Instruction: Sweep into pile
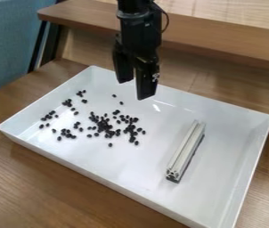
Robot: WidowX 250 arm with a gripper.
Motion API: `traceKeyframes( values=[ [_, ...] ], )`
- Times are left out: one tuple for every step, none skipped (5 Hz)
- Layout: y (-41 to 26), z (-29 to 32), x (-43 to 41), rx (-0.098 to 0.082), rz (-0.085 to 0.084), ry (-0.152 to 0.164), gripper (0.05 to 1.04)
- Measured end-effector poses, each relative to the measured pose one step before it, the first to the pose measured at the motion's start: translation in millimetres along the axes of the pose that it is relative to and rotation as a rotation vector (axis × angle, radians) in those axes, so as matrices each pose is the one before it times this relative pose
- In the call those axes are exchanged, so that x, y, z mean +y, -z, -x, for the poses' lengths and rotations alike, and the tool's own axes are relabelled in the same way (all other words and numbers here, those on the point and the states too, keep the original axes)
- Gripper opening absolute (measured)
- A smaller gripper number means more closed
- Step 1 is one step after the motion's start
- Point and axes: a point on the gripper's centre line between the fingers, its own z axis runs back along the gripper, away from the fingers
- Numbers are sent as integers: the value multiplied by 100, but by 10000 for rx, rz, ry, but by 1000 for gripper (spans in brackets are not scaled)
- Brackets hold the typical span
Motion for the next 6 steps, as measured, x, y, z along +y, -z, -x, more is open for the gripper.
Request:
traceKeyframes(
  values=[
    [1130,77,-86,249,184,-102,1001],
    [1326,-874,-1261,3,323,-289,1001],
    [1252,-810,-1919,187,340,-305,1001],
    [176,-1478,-1275,-146,-77,-562,1001],
    [1363,-700,-1163,139,55,-880,1001],
    [1153,-206,57,175,-26,-581,1001]
  ],
)
